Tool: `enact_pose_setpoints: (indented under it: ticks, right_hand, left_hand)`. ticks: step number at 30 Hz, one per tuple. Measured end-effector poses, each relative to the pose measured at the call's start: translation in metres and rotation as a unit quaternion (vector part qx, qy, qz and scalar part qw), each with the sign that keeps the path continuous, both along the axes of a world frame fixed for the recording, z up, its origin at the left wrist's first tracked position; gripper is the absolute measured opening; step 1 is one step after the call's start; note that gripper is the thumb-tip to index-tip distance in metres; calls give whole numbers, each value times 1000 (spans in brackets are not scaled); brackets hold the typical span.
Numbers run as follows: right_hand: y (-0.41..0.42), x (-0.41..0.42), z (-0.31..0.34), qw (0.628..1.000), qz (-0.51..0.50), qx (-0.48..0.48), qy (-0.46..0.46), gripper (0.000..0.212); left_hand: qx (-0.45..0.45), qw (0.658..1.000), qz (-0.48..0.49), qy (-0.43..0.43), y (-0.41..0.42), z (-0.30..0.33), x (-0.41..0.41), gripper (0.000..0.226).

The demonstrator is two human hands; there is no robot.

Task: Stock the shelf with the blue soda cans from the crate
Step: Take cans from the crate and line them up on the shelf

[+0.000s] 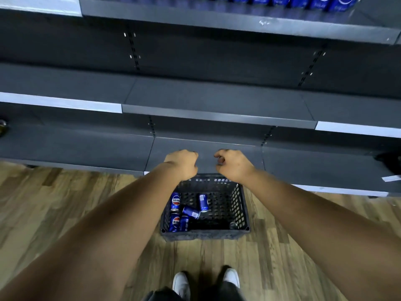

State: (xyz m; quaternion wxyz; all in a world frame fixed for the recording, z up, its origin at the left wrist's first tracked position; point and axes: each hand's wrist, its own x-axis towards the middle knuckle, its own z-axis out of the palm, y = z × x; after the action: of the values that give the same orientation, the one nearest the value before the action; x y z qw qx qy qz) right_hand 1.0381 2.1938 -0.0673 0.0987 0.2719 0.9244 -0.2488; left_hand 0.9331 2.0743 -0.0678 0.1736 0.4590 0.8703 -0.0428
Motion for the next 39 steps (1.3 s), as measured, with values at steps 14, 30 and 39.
enact_pose_setpoints:
  ticks: [14,30,39]
  right_hand:
    - [-20,-18,-30,998,-4,-46,-38,38]
    - [8,-25,-149,996,3,-71,-49,28]
    - [22,-39,-323,992,-20,-106,-60,33]
  left_hand:
    - [-16,997,51,-54,-31,-32,-26,37]
    - [-6,993,69,-100,2,-153,-26,30]
    - [4,980,117,-161,20,-325,-38,31]
